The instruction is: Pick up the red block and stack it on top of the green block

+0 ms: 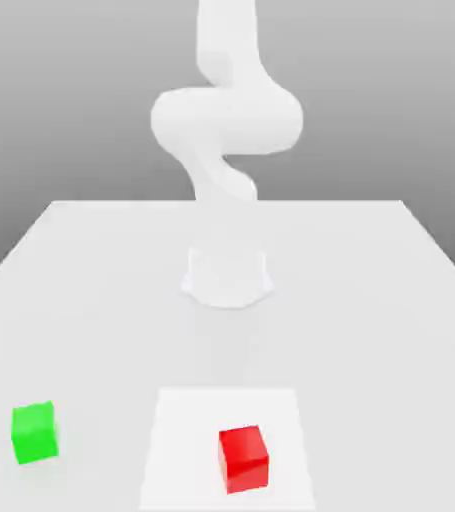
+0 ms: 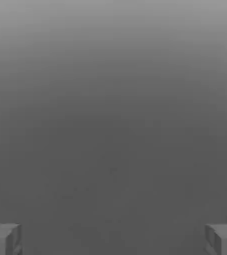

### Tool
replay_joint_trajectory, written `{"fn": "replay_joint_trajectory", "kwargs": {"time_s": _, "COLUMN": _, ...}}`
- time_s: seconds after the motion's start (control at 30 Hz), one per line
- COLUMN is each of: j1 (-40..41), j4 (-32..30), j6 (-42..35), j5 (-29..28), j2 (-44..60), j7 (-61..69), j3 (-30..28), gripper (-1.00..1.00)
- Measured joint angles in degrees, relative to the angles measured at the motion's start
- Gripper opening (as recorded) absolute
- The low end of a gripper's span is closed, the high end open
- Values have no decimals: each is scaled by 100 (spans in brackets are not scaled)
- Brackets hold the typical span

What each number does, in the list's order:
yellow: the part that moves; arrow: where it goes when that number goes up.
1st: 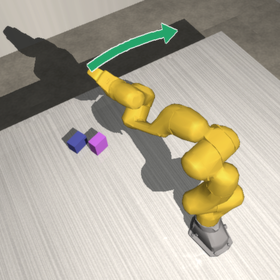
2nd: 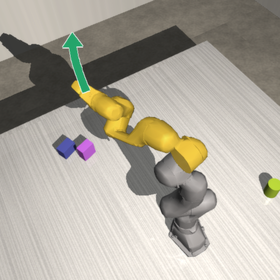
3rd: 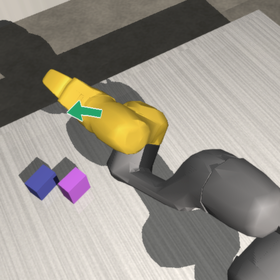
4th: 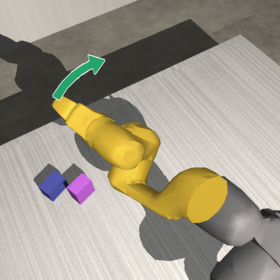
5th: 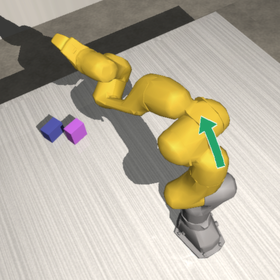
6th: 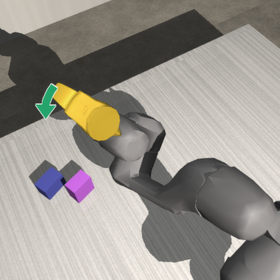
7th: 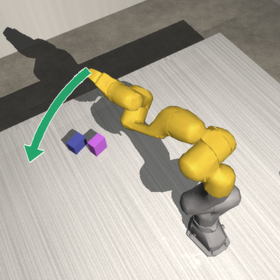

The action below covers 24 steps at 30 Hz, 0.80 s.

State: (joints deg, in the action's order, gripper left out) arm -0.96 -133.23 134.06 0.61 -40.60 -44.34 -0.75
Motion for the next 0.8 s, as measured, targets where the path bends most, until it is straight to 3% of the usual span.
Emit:
{"fn": "replay_joint_trajectory", "kwargs": {"time_s": 0.5, "j1": -393, "j4": -869, "j6": 1368, "j5": 297, "j2": 3156, "j7": 850, "j3": -211, "gripper": 0}}
{"fn": "replay_joint_trajectory", "kwargs": {"time_s": 0.8, "j1": -447, "j4": -1319, "j6": 2253, "j5": 87, "j2": 5007, "j7": 1045, "j3": -206, "gripper": 0}}
